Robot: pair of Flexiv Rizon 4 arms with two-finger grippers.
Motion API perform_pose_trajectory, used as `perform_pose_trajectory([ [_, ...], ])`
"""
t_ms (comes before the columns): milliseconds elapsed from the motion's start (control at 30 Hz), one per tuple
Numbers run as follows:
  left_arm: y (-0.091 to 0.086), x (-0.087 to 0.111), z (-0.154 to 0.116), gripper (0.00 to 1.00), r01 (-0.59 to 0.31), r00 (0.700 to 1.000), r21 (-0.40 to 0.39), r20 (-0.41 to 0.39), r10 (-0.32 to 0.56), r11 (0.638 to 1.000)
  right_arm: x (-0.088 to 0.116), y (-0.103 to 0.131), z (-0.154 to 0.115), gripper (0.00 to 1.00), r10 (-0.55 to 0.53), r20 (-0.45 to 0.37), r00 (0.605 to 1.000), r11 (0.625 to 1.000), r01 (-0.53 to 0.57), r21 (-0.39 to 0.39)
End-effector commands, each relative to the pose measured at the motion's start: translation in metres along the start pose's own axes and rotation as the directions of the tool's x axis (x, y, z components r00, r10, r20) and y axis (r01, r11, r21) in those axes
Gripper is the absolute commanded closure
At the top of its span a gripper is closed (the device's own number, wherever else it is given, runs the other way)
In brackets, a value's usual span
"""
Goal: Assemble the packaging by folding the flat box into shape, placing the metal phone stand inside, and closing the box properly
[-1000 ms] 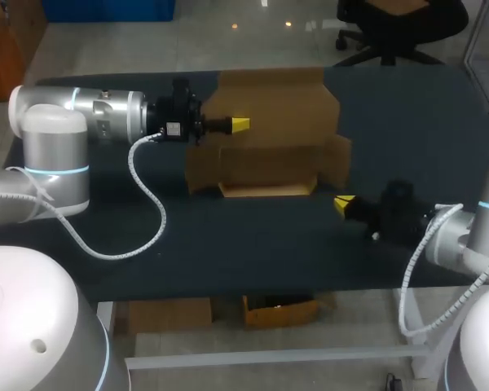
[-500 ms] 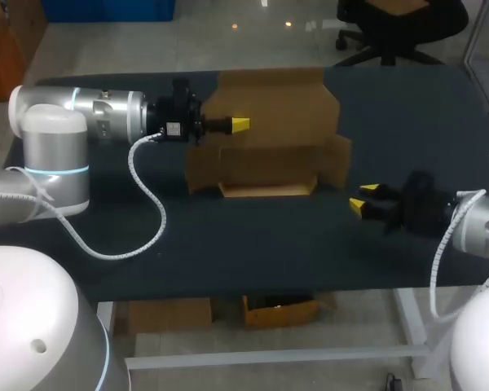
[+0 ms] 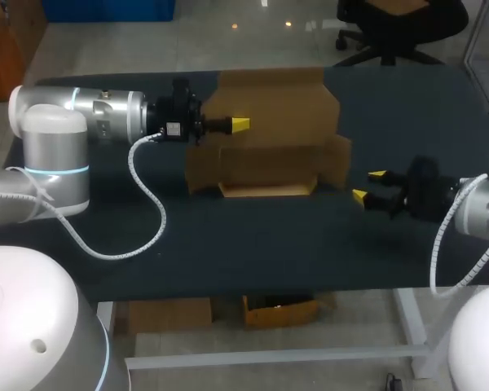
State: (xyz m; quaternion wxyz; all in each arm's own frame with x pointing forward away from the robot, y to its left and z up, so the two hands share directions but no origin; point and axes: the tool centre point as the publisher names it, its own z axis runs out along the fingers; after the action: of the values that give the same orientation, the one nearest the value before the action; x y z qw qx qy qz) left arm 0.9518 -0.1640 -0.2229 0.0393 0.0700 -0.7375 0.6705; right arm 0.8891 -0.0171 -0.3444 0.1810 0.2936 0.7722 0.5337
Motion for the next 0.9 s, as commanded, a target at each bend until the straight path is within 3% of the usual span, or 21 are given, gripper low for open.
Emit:
perform_pose_trajectory([
  [33, 0.003, 0.0, 0.0, 1.0, 0.0, 1.0, -0.001, -0.001, 0.0, 1.0, -0.008, -0.005, 0.015, 0.36, 0.003, -0.003, 1.0, 1.0, -0.003, -0.001],
  [400, 0.003, 0.0, 0.0, 1.0, 0.0, 1.0, -0.001, -0.001, 0.0, 1.0, -0.027, -0.004, 0.035, 0.38, 0.021, -0.011, 1.0, 1.0, -0.021, -0.021],
  [900, 0.003, 0.0, 0.0, 1.0, 0.0, 1.0, -0.001, -0.001, 0.0, 1.0, -0.029, -0.002, 0.056, 0.49, 0.036, 0.007, 0.999, 0.999, -0.036, -0.033],
])
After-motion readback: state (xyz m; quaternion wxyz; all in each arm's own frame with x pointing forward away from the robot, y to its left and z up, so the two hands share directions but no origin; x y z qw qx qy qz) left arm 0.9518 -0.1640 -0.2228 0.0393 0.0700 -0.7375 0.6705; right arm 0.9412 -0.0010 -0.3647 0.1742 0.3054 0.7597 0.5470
